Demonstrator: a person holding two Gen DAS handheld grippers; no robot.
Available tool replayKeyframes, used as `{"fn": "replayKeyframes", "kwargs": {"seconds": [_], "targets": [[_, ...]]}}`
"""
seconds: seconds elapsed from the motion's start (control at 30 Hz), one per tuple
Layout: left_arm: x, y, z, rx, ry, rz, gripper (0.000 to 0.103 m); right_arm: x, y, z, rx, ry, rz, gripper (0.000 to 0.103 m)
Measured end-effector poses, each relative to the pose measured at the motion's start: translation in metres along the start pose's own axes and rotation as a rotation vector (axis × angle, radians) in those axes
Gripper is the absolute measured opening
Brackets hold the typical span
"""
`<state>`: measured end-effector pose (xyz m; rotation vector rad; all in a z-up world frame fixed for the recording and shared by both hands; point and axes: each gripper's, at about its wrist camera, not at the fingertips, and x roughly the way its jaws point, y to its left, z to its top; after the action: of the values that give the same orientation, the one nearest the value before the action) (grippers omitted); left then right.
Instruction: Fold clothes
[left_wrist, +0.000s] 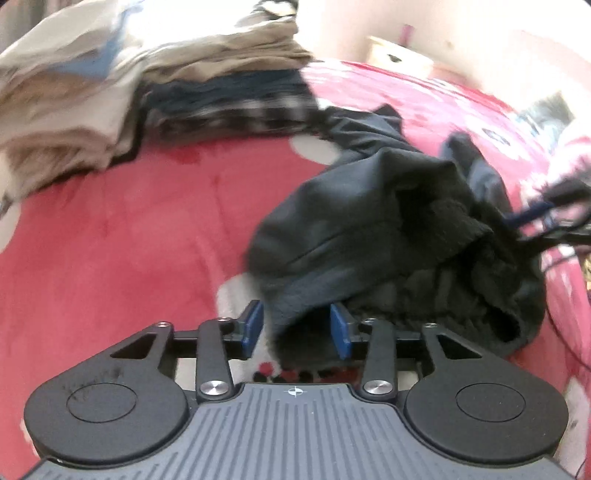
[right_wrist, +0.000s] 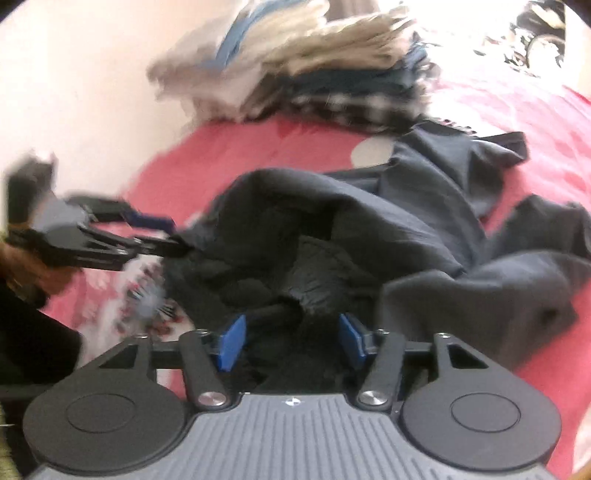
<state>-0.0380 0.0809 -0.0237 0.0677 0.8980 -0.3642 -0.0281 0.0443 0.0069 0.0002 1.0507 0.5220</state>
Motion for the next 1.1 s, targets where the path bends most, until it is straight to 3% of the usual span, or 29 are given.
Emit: {"fn": "replayKeyframes", "kwargs": {"seconds": [0.07, 0.13, 0.23, 0.27, 0.4, 0.53, 0.67, 0.73, 0.77, 0.8, 0.87, 0.9, 0.97, 1.03, 1.07, 1.1], "targets": [[0.004, -0.006, -0.002, 0.037, 0.001, 0.01, 0.047, 0.022, 0.004, -0.003, -0.022, 0.046, -0.042, 0.058], [0.01, -0.007, -0.006, 0.045, -0.001, 0.024, 0.047, 0.036, 0.006, -0.009, -0.036, 0.075, -0.099, 0.045], [0.022, -0.008, -0.009, 0.062, -0.001, 0.047, 0.042, 0.029, 0.006, -0.011, -0.001, 0.047, -0.122, 0.022], [0.025, -0.009, -0.01, 0.074, -0.002, 0.059, 0.039, 0.023, 0.006, -0.012, 0.019, 0.035, -0.11, 0.001], [0.024, -0.004, -0.01, 0.058, -0.022, 0.078, 0.008, -0.014, 0.008, -0.022, 0.041, -0.018, -0.014, 0.0], [0.014, 0.01, -0.008, -0.001, -0.039, 0.099, 0.004, -0.026, 0.02, -0.035, 0.021, -0.001, 0.08, 0.0], [0.009, 0.013, -0.009, -0.008, -0.022, 0.1, 0.005, -0.017, 0.024, -0.04, 0.029, 0.027, 0.056, 0.006], [0.008, 0.012, -0.009, 0.002, -0.012, 0.091, 0.006, -0.01, 0.023, -0.037, 0.04, 0.025, 0.01, 0.017], [0.009, 0.009, -0.009, 0.011, -0.008, 0.094, 0.006, -0.007, 0.022, -0.035, 0.045, 0.017, -0.006, 0.035], [0.01, 0.007, -0.01, 0.017, -0.005, 0.1, 0.007, -0.004, 0.022, -0.033, 0.049, 0.005, -0.019, 0.044], [0.015, 0.003, -0.01, 0.028, 0.009, 0.105, 0.013, 0.004, 0.022, -0.029, 0.055, -0.008, -0.042, 0.051], [0.018, 0.002, -0.011, 0.036, 0.015, 0.112, 0.022, 0.01, 0.022, -0.028, 0.054, -0.004, -0.051, 0.054], [0.023, -0.001, -0.012, 0.052, 0.015, 0.129, 0.026, 0.023, 0.021, -0.029, 0.058, 0.031, -0.077, 0.053], [0.027, -0.003, -0.013, 0.07, 0.005, 0.14, 0.026, 0.032, 0.022, -0.036, 0.05, 0.039, -0.121, 0.042], [0.027, -0.004, -0.013, 0.077, -0.002, 0.144, 0.026, 0.032, 0.024, -0.039, 0.044, 0.03, -0.146, 0.031], [0.028, -0.005, -0.013, 0.082, -0.011, 0.146, 0.026, 0.028, 0.024, -0.041, 0.054, 0.018, -0.15, 0.013]]}}
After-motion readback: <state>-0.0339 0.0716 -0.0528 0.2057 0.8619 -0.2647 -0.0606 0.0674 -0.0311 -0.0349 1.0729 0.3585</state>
